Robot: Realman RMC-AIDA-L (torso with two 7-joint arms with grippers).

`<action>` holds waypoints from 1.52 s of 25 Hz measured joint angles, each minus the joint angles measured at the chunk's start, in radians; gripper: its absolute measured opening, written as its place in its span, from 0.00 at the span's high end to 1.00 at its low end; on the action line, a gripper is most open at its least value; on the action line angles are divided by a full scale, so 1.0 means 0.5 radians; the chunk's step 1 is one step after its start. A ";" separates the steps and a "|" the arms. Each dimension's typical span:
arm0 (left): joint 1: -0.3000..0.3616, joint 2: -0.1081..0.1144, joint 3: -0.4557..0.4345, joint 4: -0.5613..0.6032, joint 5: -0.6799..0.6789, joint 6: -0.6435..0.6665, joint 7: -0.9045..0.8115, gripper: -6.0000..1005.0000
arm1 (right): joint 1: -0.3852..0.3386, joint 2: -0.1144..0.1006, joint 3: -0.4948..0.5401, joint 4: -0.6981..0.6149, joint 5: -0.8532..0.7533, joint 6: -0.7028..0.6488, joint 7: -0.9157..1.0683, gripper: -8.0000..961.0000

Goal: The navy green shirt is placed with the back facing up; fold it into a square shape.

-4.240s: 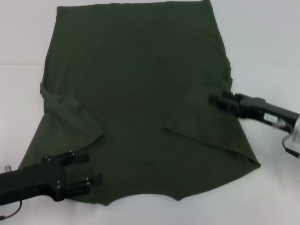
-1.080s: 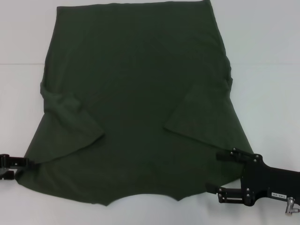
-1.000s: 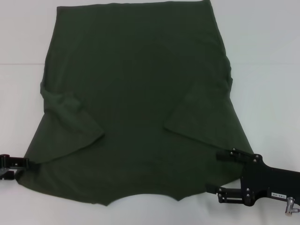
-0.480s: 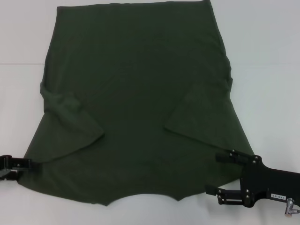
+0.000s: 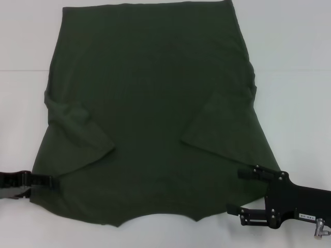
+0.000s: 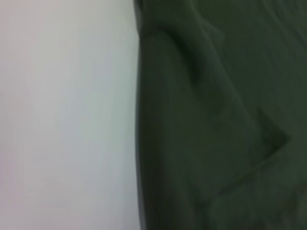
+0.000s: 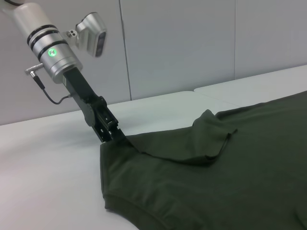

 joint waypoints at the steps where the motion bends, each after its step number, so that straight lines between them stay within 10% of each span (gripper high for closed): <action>1: -0.005 -0.002 0.006 -0.005 0.000 0.000 0.000 0.32 | 0.000 0.000 0.000 0.000 0.000 0.000 0.000 0.03; 14: -0.009 -0.030 0.076 0.015 -0.002 -0.036 0.038 0.35 | 0.000 0.000 0.007 -0.001 0.000 0.000 0.001 0.04; 30: -0.020 -0.019 0.075 -0.005 0.004 -0.075 0.036 0.77 | 0.002 0.000 0.014 -0.001 0.009 -0.017 0.044 0.05; 38: -0.013 -0.016 0.070 -0.007 -0.010 -0.071 0.054 0.95 | -0.002 -0.084 0.108 -0.315 0.005 -0.211 1.093 0.06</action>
